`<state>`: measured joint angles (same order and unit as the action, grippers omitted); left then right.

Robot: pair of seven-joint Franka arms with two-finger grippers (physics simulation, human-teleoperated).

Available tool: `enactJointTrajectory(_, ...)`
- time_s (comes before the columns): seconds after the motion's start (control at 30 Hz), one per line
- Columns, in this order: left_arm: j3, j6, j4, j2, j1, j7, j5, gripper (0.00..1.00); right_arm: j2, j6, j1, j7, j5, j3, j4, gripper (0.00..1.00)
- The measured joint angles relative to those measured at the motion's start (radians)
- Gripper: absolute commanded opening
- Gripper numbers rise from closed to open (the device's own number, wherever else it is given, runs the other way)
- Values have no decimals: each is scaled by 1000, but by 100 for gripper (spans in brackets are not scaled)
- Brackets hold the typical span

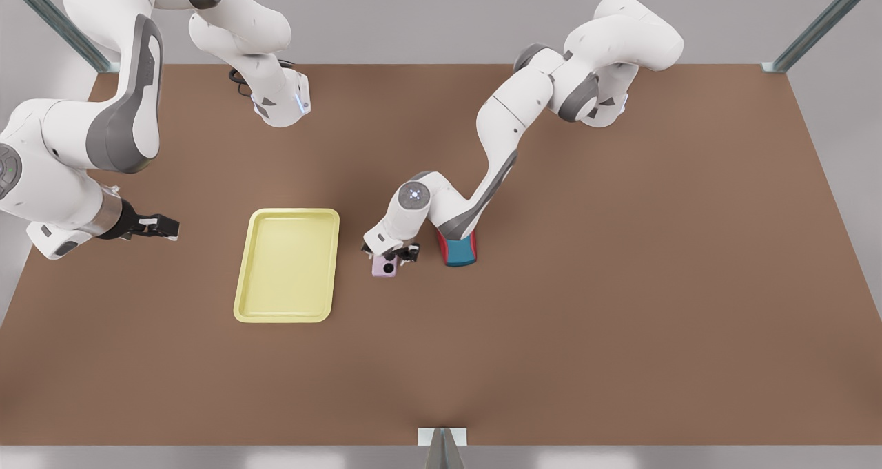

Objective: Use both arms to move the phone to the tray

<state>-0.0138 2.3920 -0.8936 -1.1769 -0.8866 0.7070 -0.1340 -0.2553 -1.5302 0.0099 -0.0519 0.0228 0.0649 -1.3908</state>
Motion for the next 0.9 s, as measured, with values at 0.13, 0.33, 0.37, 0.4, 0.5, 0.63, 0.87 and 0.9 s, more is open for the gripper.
enactJointTrajectory(0.13, -18, -121, -2, 105, 75, 29, -2, 100, -1, 1, -13, -2, 0, -4, -3, 100)
enactJointTrajectory(0.33, -164, -610, -19, 485, 437, -104, -2, 100, 50, -35, 50, 56, -3, -184, -105, 100)
enactJointTrajectory(0.37, -195, -682, -55, 572, 465, -137, 0, 100, 40, -47, 87, 76, -5, -196, -109, 100)
enactJointTrajectory(0.4, -158, -740, -139, 684, 527, -167, 16, 100, 28, -60, 127, 97, -7, -202, -111, 100)
enactJointTrajectory(0.5, 37, -834, -413, 984, 707, -250, 113, 100, -41, -117, 234, 174, -13, -208, -110, 100)
enactJointTrajectory(0.63, 24, -881, -460, 1006, 730, -340, 166, 100, -179, -195, 344, 288, -3, -209, -66, 100)
enactJointTrajectory(0.87, 13, -909, -456, 924, 735, -482, 175, 100, -298, -389, 410, 462, 5, -209, -147, 100)
enactJointTrajectory(0.9, 14, -906, -456, 918, 734, -502, 174, 100, -309, -426, 411, 485, 5, -210, -163, 100)
